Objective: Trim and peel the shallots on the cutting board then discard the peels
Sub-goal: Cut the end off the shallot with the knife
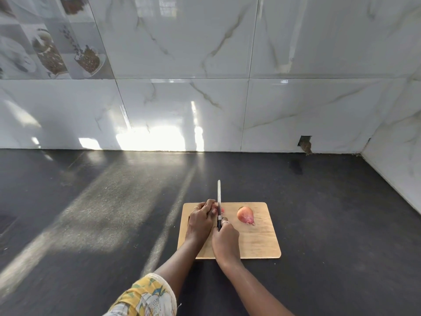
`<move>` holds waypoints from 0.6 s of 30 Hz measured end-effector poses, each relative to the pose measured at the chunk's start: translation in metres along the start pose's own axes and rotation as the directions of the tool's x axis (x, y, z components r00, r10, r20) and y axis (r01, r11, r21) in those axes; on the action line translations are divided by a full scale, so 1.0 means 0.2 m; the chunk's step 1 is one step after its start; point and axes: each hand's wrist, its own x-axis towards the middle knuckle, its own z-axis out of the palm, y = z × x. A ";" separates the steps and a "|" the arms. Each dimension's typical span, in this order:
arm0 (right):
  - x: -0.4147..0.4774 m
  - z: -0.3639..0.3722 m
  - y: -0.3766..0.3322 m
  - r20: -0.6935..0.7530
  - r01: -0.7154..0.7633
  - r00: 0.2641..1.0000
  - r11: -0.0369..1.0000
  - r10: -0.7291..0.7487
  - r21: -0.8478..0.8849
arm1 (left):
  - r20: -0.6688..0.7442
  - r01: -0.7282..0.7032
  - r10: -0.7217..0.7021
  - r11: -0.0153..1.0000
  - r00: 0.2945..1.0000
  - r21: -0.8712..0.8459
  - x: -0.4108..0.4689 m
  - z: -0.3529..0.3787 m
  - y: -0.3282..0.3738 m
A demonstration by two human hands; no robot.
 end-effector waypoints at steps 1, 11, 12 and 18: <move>0.00 0.00 0.00 0.000 -0.006 1.000 1.000 0.006 -0.001 | -0.001 0.011 -0.011 1.000 1.000 -0.022 0.00 0.00 0.00; 0.08 -0.01 -0.05 0.030 -0.041 0.999 0.999 0.042 -0.034 | 0.001 0.047 -0.047 0.997 0.999 -0.053 0.01 0.00 0.01; 0.08 -0.01 -0.06 0.039 -0.048 0.998 0.999 0.049 -0.023 | 0.000 0.050 -0.050 0.997 0.999 -0.066 0.01 0.00 0.00; 0.06 -0.01 -0.02 0.053 -0.059 0.997 0.996 0.062 -0.066 | -0.014 0.052 -0.052 0.998 0.999 -0.027 0.02 0.02 0.01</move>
